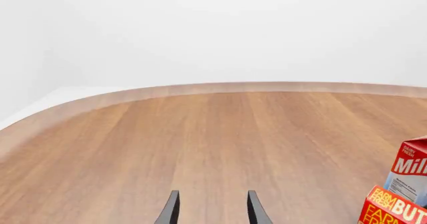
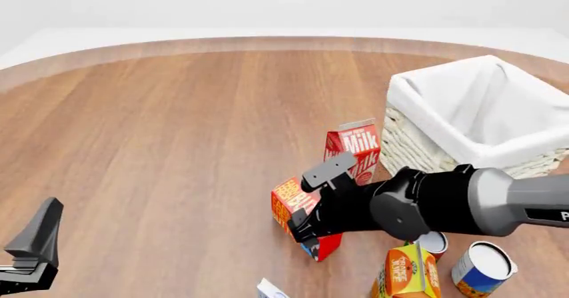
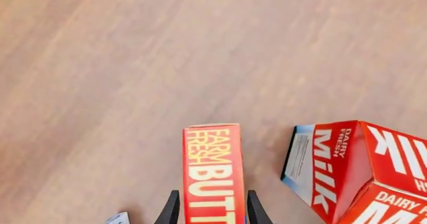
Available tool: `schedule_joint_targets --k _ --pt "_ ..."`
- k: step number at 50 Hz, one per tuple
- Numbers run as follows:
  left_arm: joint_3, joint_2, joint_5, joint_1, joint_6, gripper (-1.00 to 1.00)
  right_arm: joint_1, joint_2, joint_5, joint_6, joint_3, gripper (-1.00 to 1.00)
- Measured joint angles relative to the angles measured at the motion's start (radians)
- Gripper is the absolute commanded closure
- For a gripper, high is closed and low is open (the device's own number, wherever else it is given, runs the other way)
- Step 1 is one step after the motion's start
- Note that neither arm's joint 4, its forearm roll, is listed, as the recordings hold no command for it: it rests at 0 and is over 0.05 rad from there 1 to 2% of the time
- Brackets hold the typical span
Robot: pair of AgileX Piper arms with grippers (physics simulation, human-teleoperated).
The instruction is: Pick up the cream cheese box and the butter, and put them in the basket.
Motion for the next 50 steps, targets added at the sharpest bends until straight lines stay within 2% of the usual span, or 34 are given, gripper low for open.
schedule_joint_targets --k 23,43,44,50 --pt "0.0 0.0 0.0 0.0 0.0 -1.0 -0.012 0.018 -0.027 -0.003 0.038 -1.0" --pt "0.0 0.0 0.0 0.0 0.0 -1.0 0.004 0.054 -0.069 0.023 0.072 -1.0" --pt "0.0 0.0 0.0 0.0 0.0 -1.0 0.004 0.054 -0.07 0.024 0.073 1.0" --pt "0.0 0.0 0.0 0.0 0.0 -1.0 0.007 0.049 -0.072 0.017 0.078 1.0"
